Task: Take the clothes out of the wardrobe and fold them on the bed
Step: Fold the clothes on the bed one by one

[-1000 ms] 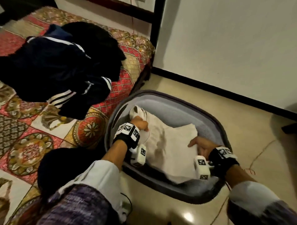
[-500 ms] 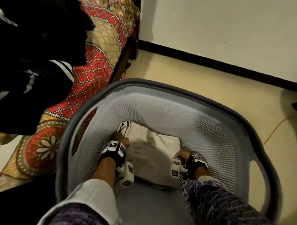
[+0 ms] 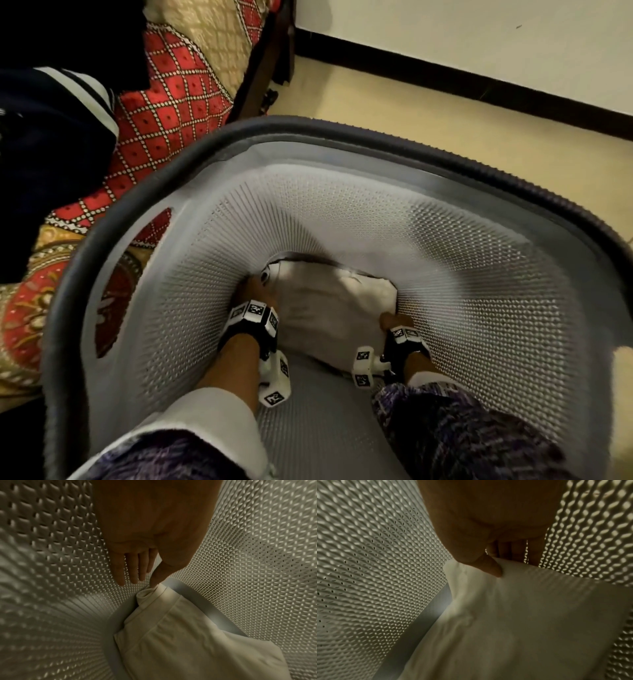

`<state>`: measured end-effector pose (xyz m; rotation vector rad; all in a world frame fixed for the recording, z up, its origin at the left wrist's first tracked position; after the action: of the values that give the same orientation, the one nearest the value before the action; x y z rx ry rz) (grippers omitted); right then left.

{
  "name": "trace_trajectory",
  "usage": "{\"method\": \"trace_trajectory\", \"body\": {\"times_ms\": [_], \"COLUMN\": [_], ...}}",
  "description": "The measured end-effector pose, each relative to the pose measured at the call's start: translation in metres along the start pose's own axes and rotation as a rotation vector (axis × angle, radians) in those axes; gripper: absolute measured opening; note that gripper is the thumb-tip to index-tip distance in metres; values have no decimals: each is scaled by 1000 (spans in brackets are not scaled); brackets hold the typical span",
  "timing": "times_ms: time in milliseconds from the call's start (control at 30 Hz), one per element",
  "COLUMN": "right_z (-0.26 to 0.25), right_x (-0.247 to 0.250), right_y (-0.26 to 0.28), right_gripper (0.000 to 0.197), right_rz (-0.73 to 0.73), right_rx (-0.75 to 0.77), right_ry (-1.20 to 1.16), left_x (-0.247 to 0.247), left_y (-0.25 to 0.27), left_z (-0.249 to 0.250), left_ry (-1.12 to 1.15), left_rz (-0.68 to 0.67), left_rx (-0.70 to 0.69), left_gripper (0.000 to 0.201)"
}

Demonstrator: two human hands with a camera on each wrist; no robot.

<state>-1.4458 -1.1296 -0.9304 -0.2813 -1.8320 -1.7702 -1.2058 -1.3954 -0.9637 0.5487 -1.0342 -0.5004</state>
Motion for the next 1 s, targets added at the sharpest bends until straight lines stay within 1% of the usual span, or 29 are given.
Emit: {"method": "trace_trajectory", "body": {"times_ms": [33,67,100,133,167,233,300,333,400,433,467,500,533,567,600,633,700,733,767,833,867,900,933,967,1000], "right_z": [-1,0,0,-2,-4,-9,-12,-16,-31,-37,-48,-57,-63,-79,-92,-93,-100,-109,-124,-163,-176,-191,-203,-216,-230], "right_x": [-1,-7,-14,-24,-31,-38,-44,-45,-41,-41,-36,-23,-15,-7,-3,-8,-14,-11,-9,4,14,25,35,40,48], "right_y": [6,7,9,13,13,21,30,36,45,48,54,63,62,70,76,70,78,90,106,163,186,212,240,266,295], "right_gripper": [68,69,69,67,67,68,70,72,80,80,71,57,49,47,46,47,52,56,54,42,43,46,46,43,36], "right_rz": [-8,-15,-30,-71,-78,-58,-49,-29,11,20,40,109,206,252,250,218,59,21,-31,-71,-22,44,86,85,65], "right_rx": [10,13,38,38,53,102,127,176,221,229,256,299,368,460,491,467,334,305,326,480,543,616,657,722,783], "right_ry": [34,22,51,77,111,123,162,202,224,131,76,-8,-64,-84,-45,7,50,69,96,198,276,371,460,516,511], "left_x": [0,5,6,9,13,15,16,20,26,30,32,36,35,40,50,59,79,92,109,141,155,169,188,203,228], "left_y": [5,10,14,16,22,27,34,38,49,57,62,71,76,85,91,99,110,118,129,151,163,172,183,195,206], "left_z": [-4,-6,-14,-21,-26,-35,-42,-46,-51,-53,-54,-50,-46,-37,-26,-12,27,45,62,90,102,112,119,128,134], "left_ry": [18,17,40,20,30,10,14,15,43,62,58,53,46,45,65,111,177,201,242,362,382,405,449,513,589], "left_rz": [-31,-39,-51,-50,-40,-48,-74,-75,-59,-47,-48,-72,-104,-134,-142,-147,-152,-135,-120,-133,-143,-148,-152,-162,-149], "left_rx": [40,30,88,83,101,89,118,129,146,162,164,184,201,232,248,236,135,81,36,-24,-45,-69,-121,-194,-272], "left_gripper": [54,56,58,62,68,79,81,80,77,74,71,64,55,49,46,45,42,41,44,52,52,49,44,40,34]}}
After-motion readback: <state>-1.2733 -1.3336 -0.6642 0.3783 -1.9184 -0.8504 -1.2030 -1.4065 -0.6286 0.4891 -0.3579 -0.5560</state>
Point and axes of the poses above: each hand's wrist, its own y-axis away from the middle knuckle, its own x-axis out of the back of the hand, z = x × y, the point moved 10 cm from there along -y, towards the middle knuckle, and after that the axes turned 2 degrees about y, right-handed, at the moved point
